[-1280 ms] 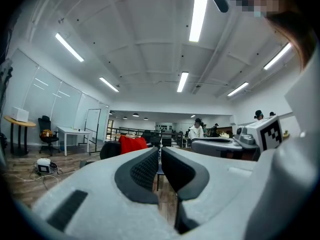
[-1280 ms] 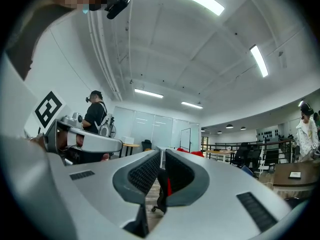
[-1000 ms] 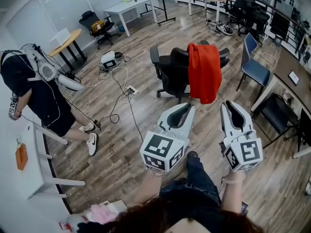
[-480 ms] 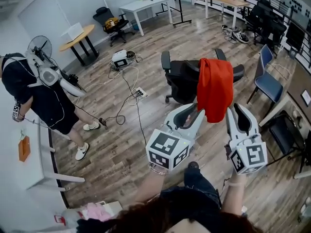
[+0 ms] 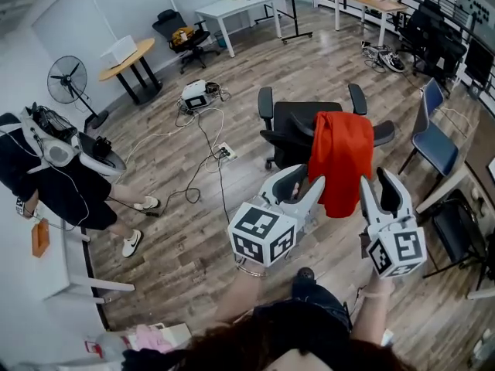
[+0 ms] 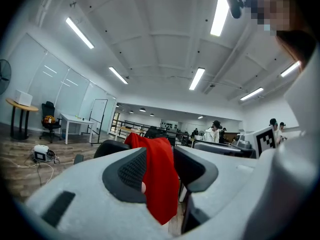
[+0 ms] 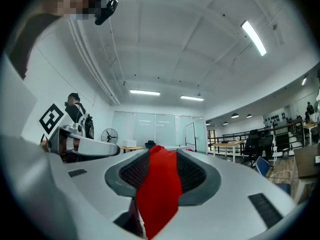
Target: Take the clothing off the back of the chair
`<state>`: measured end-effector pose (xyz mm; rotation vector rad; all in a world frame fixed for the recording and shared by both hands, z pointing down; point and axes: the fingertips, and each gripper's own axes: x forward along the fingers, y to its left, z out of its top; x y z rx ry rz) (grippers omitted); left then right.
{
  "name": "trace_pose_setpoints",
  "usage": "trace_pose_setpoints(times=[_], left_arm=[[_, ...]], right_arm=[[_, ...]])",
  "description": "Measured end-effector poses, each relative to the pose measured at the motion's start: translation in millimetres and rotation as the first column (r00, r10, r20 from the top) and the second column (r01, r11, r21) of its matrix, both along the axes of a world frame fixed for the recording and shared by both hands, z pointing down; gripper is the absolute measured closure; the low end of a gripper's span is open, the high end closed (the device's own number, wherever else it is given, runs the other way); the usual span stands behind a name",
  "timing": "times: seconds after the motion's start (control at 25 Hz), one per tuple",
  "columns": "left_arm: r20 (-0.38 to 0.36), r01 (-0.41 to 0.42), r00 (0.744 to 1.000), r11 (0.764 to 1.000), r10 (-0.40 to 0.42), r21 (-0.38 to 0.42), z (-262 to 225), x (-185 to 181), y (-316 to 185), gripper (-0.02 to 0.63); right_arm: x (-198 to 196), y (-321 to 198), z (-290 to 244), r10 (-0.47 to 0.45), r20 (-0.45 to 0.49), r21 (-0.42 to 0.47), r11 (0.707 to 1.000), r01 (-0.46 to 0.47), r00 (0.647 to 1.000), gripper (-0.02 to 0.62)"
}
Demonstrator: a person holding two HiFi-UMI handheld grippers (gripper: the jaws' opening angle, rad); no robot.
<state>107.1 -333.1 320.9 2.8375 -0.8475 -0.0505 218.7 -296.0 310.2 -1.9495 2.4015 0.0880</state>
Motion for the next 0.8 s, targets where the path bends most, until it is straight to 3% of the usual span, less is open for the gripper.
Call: trace_pose_setpoints(times=[0.28, 0.64, 0.8], left_arm=[[-0.005, -0.009, 1.000, 0.997, 0.009, -0.075, 23.2, 19.1, -32.7, 0.375], [-0.011, 0.017, 1.000, 0.986, -0.019, -0.166, 43.5, 39.8, -71.1, 0.322], [0.006, -0.024, 1.000, 0.976, 0.026, -0.215, 58.3, 54.6, -78.6, 0.320]], right_arm=[[23.3, -33.1, 30.4, -0.011, 0.050, -0.060, 0.998, 0.014, 0.999, 0.366], [39.1, -69.1, 59.6, -0.041, 0.118, -0.137, 0.989, 0.057, 0.992, 0.331], [39.6, -83.4, 70.7, -0.059, 0.160, -0.151, 0.985, 0.083, 0.985, 0.321]])
